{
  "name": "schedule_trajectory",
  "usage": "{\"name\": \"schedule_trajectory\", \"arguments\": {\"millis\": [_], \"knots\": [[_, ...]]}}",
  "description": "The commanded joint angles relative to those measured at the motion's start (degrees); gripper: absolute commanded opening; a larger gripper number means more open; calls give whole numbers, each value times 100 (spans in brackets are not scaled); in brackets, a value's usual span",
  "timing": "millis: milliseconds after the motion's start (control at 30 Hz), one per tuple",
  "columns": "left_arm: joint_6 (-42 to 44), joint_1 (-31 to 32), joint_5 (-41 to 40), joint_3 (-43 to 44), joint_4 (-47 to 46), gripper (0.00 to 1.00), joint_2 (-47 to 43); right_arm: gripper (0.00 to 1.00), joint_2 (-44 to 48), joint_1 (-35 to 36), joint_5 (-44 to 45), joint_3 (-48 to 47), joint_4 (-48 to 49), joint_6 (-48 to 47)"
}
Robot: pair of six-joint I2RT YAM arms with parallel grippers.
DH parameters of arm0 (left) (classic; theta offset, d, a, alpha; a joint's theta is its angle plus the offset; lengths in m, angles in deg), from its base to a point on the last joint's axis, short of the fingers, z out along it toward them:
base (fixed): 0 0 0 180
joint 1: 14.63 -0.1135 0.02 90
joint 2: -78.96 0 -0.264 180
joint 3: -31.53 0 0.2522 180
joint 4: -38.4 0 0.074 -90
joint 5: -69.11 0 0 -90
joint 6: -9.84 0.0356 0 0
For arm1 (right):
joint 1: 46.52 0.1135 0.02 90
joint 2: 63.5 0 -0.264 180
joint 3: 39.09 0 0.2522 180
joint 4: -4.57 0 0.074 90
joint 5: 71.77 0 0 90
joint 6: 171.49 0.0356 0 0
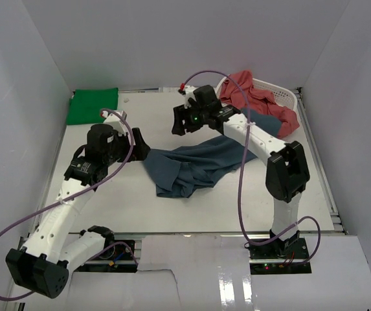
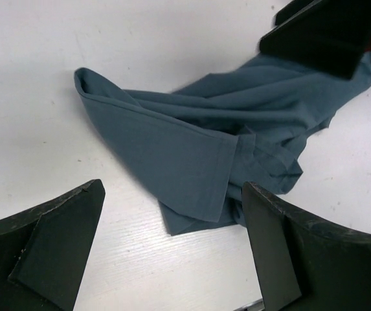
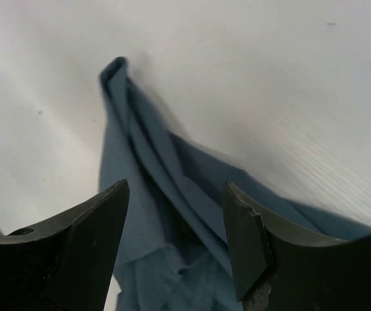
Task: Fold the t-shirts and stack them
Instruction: Flatten out the tshirt
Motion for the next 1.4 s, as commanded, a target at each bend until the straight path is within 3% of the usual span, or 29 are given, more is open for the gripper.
{"name": "schedule_trajectory", "arguments": {"millis": [0, 100, 300, 433, 467, 700, 1033, 1367], "knots": [[211, 48, 454, 18, 60, 98, 268, 66, 722, -171, 758, 350, -18, -320], [71, 92, 550, 61, 130, 98, 541, 67, 1022, -268, 1110, 676, -106, -443], [-536, 547, 165, 544, 525, 98, 1894, 67, 1242, -383, 1497, 1072, -211, -461], [-1080, 900, -284, 1273, 1060, 98, 2904, 67, 1260, -488, 2172, 1116, -457, -435], [-1394, 1162, -380, 1936, 1401, 98, 3742, 67, 1321, -671, 2340, 1272, -536, -400], [-1942, 1867, -1172, 3146, 2160, 98, 5014, 66, 1594, -1174, 2087, 1818, -475, -365], [-2048, 2201, -1804, 3445, 2319, 98, 5324, 66, 1884, -1490, 1867, 2240, -335, -426], [-2083, 2210, -1876, 3551, 2354, 95, 5376, 66, 1831, -1543, 1709, 2285, -300, -391]]}}
